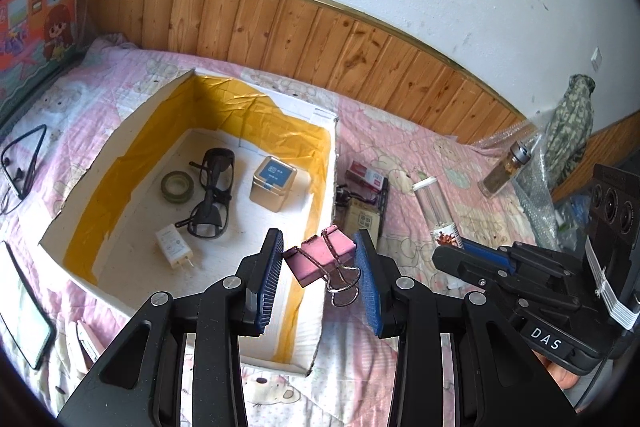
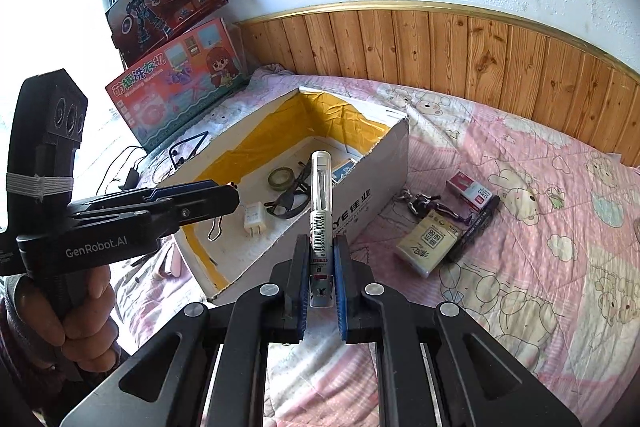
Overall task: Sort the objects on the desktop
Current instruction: 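Carry the binder clip and vial with both tools over the cardboard box, then open both tools to drop the binder clip and vial into the box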
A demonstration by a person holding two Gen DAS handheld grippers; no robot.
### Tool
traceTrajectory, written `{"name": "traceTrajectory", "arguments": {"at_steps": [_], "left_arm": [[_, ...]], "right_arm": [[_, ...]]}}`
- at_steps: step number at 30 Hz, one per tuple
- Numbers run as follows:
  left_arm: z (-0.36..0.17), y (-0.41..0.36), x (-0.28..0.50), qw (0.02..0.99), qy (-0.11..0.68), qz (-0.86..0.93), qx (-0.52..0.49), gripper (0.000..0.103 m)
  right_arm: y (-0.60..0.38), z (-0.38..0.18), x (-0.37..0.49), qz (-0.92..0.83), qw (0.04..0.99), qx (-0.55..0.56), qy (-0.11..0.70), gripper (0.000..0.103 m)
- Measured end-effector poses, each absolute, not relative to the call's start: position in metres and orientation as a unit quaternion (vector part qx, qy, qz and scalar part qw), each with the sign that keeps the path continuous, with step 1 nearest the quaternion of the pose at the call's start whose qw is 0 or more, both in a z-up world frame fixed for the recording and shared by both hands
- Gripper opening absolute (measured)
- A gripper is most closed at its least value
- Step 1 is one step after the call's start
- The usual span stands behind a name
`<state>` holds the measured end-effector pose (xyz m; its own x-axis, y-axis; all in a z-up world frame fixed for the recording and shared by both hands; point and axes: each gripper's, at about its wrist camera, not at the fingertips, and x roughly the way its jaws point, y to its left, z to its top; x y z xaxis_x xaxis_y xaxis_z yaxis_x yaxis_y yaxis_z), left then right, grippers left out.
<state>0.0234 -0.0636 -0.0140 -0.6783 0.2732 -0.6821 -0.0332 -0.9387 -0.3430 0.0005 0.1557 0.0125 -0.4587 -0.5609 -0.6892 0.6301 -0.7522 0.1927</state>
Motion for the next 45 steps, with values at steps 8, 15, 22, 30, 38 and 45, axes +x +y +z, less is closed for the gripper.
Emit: {"name": "traceTrajectory", "arguments": {"at_steps": [8,15,22,30,38,45], "left_arm": [[-0.026,-0.086,0.018,0.057,-0.172,0.892,-0.413,0.037],[-0.032,-0.094,0.014,0.052,-0.186,0.883,-0.428,0.037],[-0.042,-0.095,0.006,0.037,-0.187,0.874,-0.447,0.037],[-0.05,-0.095,0.0,0.012,-0.178,0.868,-0.464,0.037],[-0.058,-0.098,-0.008,-0.004,-0.172,0.862,-0.478,0.037],[-0.067,-0.099,-0.016,-0.007,-0.176,0.852,-0.493,0.037]], "right_arm": [[0.133,0.014,0.002,-0.853,0.356,0.377,0.063,0.012],[0.113,0.015,0.0,-0.852,0.36,0.372,0.079,0.012],[0.087,0.011,-0.003,-0.843,0.369,0.376,0.109,0.012],[0.057,0.002,-0.016,-0.829,0.379,0.391,0.129,0.012],[0.038,0.002,-0.036,-0.82,0.376,0.403,0.157,0.012],[0.026,-0.007,-0.051,-0.801,0.376,0.43,0.18,0.012]]}}
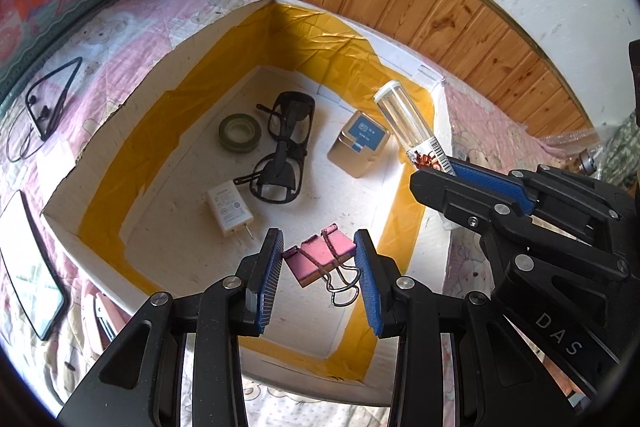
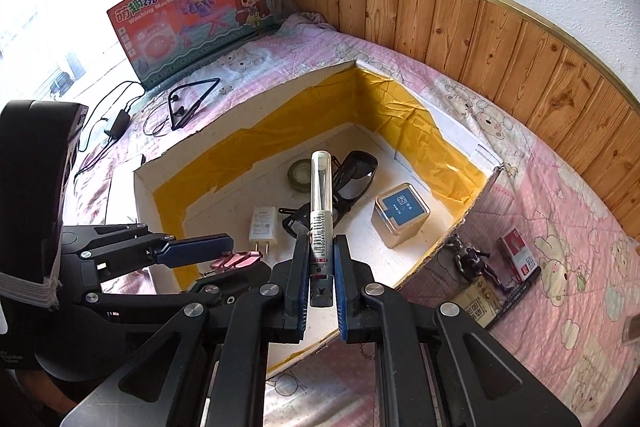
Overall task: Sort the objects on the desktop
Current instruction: 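Open both tools to drop the binder clip and vial into the box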
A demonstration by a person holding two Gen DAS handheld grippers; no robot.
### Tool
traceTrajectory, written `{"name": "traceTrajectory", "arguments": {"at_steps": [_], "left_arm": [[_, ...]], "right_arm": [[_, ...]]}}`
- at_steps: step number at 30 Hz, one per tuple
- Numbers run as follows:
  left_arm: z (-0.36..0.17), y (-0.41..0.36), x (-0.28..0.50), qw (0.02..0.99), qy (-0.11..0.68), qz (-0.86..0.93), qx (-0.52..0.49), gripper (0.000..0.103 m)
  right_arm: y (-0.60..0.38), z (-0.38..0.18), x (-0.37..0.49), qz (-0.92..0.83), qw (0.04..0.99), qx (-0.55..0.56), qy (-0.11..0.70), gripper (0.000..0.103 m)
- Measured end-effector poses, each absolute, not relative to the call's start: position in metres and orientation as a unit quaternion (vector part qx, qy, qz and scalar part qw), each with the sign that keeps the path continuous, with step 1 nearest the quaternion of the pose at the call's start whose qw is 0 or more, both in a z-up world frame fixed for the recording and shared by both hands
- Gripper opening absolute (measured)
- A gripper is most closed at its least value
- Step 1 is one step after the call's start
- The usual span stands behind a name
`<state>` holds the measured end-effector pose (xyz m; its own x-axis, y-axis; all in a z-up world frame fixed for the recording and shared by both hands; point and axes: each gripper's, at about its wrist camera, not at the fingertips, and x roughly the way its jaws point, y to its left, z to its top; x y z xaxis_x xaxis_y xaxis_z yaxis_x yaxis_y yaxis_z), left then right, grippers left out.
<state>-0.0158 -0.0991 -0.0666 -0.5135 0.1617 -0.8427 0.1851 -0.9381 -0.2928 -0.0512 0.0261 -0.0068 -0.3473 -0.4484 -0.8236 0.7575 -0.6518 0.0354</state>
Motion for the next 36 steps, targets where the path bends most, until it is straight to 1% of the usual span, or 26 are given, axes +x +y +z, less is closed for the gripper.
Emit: {"name": "traceTrajectory", "arguments": {"at_steps": [7,13,19,26,36], "left_arm": [[-0.078,-0.104,-0.021,0.005,0.189,-0.836,0.515,0.037],[-0.081,-0.107,-0.026,-0.015,0.195,-0.827,0.527,0.037],[-0.08,-0.099,-0.033,-0.04,0.166,-0.827,0.536,0.038],[-0.082,-0.087,-0.037,-0.056,0.127,-0.818,0.559,0.038],[-0.089,-0.087,-0.039,-0.06,0.129,-0.804,0.578,0.039]], "right_arm": [[0.014,-0.017,-0.062,-0.782,0.375,0.453,0.204,0.012],[0.005,-0.026,-0.072,-0.76,0.376,0.48,0.224,0.012],[-0.002,-0.035,-0.081,-0.737,0.375,0.507,0.243,0.012],[-0.005,-0.045,-0.091,-0.716,0.358,0.527,0.286,0.012],[-0.007,-0.056,-0.094,-0.701,0.347,0.537,0.316,0.012]]}}
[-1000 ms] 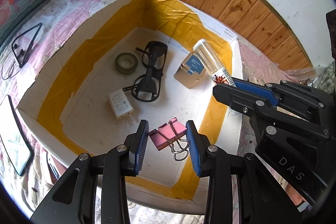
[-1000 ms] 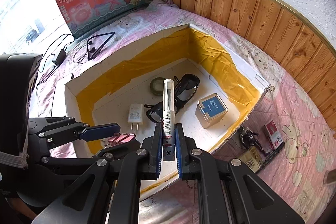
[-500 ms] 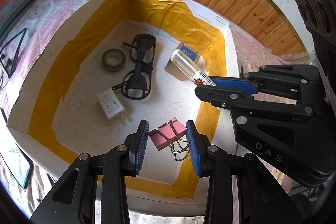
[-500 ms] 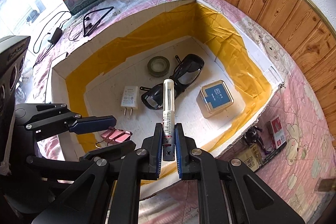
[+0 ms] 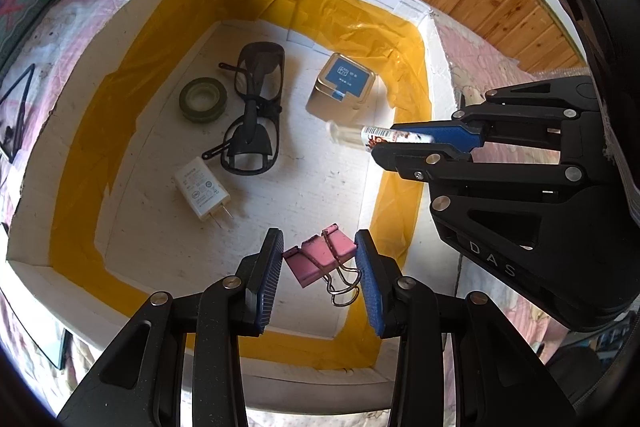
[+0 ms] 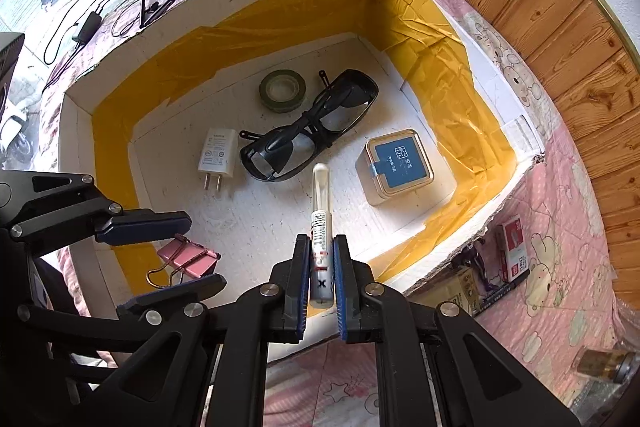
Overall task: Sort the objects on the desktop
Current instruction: 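Open both tools to drop the binder clip and vial into the box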
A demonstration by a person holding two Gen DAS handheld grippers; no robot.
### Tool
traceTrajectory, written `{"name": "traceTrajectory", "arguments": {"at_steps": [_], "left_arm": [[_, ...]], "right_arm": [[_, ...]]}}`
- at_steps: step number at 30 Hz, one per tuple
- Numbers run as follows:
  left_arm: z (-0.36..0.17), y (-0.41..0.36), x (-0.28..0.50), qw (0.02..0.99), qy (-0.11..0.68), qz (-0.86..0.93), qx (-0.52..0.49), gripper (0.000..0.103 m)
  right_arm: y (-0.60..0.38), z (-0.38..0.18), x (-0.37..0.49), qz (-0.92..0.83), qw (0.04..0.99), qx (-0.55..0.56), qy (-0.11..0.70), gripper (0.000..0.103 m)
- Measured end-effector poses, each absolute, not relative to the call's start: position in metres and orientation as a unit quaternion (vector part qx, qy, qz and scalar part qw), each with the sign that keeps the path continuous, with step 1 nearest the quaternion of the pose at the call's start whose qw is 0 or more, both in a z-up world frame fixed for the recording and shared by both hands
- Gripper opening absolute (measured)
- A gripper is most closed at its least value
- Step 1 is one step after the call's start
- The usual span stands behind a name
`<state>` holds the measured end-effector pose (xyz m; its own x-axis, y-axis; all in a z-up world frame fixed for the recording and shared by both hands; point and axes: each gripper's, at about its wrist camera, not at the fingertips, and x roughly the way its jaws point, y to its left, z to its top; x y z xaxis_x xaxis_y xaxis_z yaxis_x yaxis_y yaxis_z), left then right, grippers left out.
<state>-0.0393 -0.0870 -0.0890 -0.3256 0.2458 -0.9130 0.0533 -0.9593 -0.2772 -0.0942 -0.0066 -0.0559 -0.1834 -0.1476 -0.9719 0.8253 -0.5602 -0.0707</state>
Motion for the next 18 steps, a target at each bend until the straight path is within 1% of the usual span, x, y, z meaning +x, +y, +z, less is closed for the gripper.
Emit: {"name": "traceTrajectory", "arguments": {"at_steps": [2,9,18], "left_arm": [[-0.091,-0.089,-0.04,0.056,-0.136,0.801,-0.58,0.039],[-0.094,-0.096,-0.042,0.045,-0.151,0.794,-0.587,0.046],[-0.091,-0.102,-0.042,0.033,-0.155,0.799,-0.58,0.046]], "right_arm": [[-0.006,-0.056,-0.095,-0.701,0.347,0.537,0.316,0.012],[-0.005,-0.056,-0.094,-0.702,0.347,0.537,0.316,0.013],[-0.004,-0.056,-0.093,-0.702,0.346,0.538,0.313,0.014]]}}
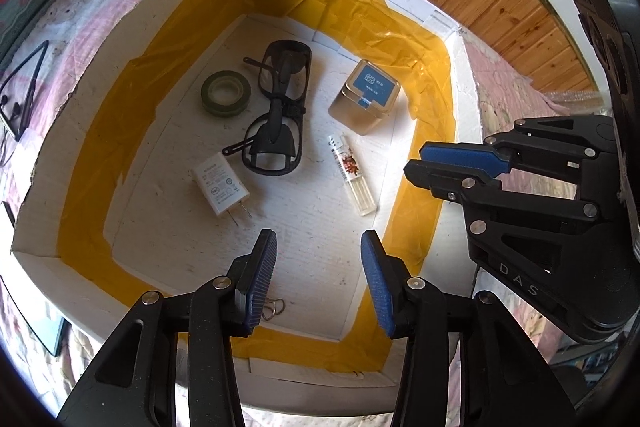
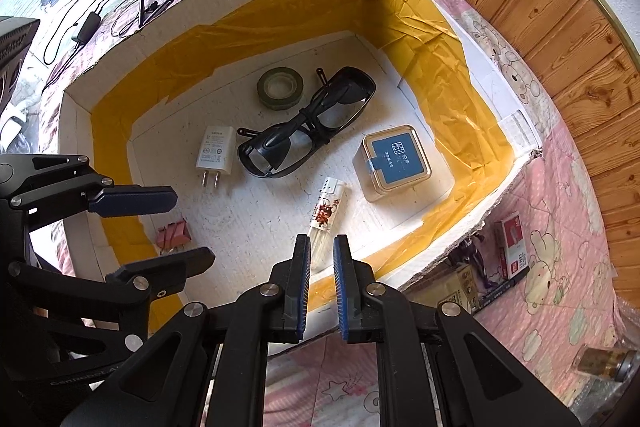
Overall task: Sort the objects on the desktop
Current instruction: 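Open both tools to drop the binder clip and vial into the box, then move both tools back from the box toward the tissue pack and marker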
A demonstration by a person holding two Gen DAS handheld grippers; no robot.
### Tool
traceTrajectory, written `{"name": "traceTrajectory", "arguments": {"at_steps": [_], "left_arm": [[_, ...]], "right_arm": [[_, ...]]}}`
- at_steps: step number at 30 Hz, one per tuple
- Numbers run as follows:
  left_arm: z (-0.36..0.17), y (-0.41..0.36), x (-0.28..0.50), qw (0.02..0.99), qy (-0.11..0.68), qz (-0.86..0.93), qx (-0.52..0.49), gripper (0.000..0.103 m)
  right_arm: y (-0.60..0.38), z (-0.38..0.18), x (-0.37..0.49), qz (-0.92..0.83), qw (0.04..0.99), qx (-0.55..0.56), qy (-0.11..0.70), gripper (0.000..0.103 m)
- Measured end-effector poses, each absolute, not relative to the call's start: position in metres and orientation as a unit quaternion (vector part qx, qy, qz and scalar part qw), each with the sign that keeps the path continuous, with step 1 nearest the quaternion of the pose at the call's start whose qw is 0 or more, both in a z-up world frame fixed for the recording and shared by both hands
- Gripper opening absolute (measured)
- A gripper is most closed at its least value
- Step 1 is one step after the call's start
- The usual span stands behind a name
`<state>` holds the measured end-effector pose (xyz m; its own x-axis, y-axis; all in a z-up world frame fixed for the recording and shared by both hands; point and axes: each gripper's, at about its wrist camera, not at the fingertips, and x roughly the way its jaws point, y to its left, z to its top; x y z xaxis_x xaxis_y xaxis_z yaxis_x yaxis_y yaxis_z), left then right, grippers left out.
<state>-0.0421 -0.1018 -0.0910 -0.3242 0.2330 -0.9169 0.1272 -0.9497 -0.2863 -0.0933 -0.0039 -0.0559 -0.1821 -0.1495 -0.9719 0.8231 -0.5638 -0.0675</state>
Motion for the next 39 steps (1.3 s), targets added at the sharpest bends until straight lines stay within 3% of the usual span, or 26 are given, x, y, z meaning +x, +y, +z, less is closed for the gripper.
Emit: {"name": "traceTrajectory", "arguments": {"at_steps": [18,39], "left_arm": [[-0.074,-0.093,-0.036,0.021,-0.138,0.816,-0.56,0.046],[-0.039,-0.078,-0.019,-0.021,-0.108,0.854,-0.509,0.046]], "right_arm": [[-0.002,-0.038,-0.08,-0.706,0.359,0.523,0.314,0.017],[0.028,-0.006,-0.068,-0.761,0.371,0.469,0.25,0.019]]}}
